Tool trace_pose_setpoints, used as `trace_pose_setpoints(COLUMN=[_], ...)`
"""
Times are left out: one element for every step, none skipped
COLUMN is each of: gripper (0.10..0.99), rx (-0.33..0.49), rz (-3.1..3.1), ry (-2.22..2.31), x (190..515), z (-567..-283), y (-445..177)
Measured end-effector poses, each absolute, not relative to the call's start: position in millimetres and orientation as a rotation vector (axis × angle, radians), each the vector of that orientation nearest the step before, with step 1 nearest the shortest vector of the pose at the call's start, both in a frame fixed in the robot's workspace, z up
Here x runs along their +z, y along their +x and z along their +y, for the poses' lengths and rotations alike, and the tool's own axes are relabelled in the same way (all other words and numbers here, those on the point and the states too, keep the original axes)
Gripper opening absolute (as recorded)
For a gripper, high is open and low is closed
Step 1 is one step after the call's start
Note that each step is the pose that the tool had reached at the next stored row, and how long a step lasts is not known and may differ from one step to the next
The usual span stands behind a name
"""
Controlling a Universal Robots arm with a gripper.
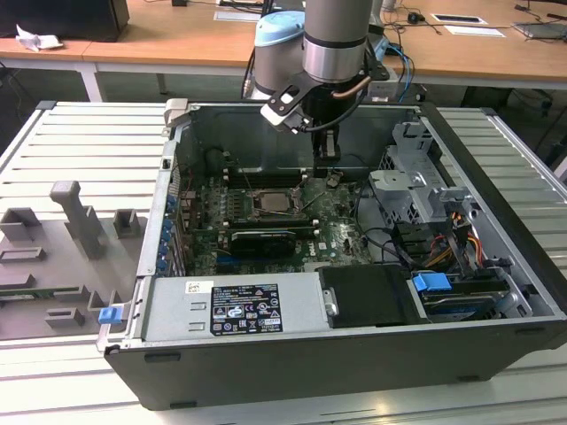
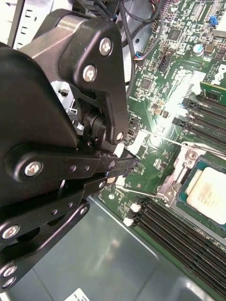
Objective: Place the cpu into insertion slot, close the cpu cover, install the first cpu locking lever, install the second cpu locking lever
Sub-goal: 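Close the cpu cover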
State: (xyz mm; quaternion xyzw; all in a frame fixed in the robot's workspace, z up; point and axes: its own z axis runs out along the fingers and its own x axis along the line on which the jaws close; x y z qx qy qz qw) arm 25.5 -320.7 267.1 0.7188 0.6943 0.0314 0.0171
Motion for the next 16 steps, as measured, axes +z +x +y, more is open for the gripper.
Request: trace_pose_setpoints(gripper=[0.106,0.106,0.106,0.106,0.106,0.106,0.106,0.106,0.106,0.106,0.106,0.106,0.106,0.106,0.106,0.106], rx=[0.098,0.097,0.098,0.098,0.098,0.097,0.098,0.097,0.097,0.097,0.097,0.095,0.093,0.092,0.091,0.09], rz=[2.158,2.158,2.158,2.158,2.158,2.158,2.158,2.158,2.158,2.158,2.158,2.159,2.16,2.162,2.163,2.164], ry=[2.234,2.234,2.234,2.234,2.234,2.234,2.234,2.234,2.234,2.234,2.234,2.235,2.235,2.235,2.235,2.235], x=[267,267,267,267,267,267,267,267,267,267,267,265,262,259,257,256], z=[-321,-321,-321,-321,-321,-321,-321,-321,-321,-321,-321,-320,-320,-320,-320,-320], y=[26,27,27,28,29,29,31,33,34,35,39,46,50,51,52,52])
